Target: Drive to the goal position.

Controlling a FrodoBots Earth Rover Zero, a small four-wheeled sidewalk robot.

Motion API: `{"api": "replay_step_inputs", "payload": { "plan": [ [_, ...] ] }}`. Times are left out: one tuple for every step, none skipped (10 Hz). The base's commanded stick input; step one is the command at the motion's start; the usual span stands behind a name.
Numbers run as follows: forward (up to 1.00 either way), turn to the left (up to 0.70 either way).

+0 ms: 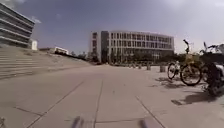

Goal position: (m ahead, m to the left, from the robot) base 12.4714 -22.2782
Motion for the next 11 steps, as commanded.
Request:
{"api": "replay_step_inputs", "payload": {
  "plan": [
    [1.00, -0.20],
    [1.00, -0.24],
    [1.00, -0.29],
    [1.00, -0.34],
    [1.00, -0.35],
    [1.00, -0.37],
    [1.00, -0.37],
    [1.00, -0.34],
    [1.00, -0.30],
    [1.00, -0.24],
    [1.00, -0.09]
  ]
}}
